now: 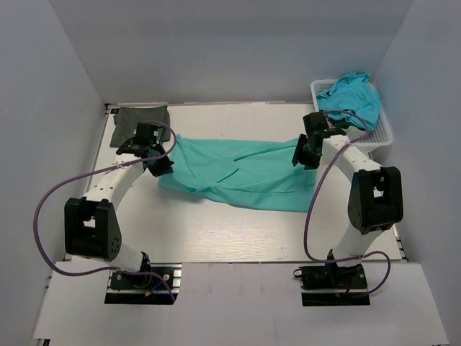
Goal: Fold and stack the t-shirts
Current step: Flatten out the tshirt
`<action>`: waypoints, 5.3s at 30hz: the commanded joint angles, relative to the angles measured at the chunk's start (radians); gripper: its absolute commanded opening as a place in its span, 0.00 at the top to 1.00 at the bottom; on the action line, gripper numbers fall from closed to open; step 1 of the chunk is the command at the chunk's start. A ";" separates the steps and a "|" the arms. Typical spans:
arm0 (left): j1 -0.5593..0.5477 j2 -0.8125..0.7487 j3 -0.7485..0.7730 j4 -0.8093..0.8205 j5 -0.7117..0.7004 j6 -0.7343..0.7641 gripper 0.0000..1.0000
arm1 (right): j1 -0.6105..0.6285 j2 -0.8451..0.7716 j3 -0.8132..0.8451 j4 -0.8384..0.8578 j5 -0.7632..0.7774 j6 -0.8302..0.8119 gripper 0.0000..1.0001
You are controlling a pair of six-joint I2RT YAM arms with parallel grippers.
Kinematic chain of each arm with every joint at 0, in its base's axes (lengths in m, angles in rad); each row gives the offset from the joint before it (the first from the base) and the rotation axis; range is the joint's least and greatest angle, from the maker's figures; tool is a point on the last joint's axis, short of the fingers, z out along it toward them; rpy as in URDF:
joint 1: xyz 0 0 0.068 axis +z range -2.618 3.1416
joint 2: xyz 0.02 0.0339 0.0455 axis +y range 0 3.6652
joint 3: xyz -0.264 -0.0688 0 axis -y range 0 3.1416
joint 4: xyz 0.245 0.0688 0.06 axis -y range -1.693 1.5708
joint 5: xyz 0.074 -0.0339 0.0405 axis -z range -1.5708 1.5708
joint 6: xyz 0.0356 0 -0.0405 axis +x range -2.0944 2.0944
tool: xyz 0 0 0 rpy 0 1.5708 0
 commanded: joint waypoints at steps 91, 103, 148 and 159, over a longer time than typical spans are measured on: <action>0.006 -0.536 0.923 -0.268 0.072 0.070 1.00 | -0.035 -0.983 0.429 0.080 0.031 -0.273 1.00; 0.006 -0.596 1.089 -0.328 0.185 0.039 1.00 | -0.034 -1.095 0.526 -0.018 0.049 -0.254 1.00; -0.606 0.753 0.893 0.129 0.520 0.071 0.12 | -0.035 -0.748 -0.259 0.163 -0.135 -0.121 1.00; -0.561 0.099 0.344 -0.211 -0.215 -0.051 0.00 | -0.026 -0.647 -0.302 0.181 -0.207 -0.230 0.33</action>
